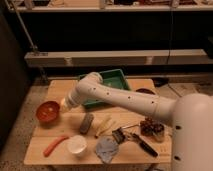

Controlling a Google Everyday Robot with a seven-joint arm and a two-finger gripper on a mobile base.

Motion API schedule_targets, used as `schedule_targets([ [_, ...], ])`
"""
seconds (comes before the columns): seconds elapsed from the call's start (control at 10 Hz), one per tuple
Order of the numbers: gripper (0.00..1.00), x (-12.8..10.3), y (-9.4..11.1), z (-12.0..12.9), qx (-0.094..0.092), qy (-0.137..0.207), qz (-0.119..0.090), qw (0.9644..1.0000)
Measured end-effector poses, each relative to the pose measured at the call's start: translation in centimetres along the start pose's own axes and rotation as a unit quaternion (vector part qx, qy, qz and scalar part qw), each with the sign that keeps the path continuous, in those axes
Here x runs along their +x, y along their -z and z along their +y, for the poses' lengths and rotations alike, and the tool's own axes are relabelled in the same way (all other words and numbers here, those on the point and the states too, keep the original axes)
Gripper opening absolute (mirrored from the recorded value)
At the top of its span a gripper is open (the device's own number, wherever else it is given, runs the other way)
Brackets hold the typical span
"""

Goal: Place apple in purple bowl

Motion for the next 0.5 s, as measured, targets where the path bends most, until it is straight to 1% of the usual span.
schedule_targets([
  [0.1, 0.00, 1.56, 1.89, -0.22, -0.003, 0.002, 0.012, 0.9999],
  [0.2, 0.00, 1.77, 2.43, -0.10, -0.005, 0.001, 0.014, 0.9999],
  [0.5, 0.00, 1.81, 2.33, -0.21, -0.004, 0.002, 0.014, 0.9999],
])
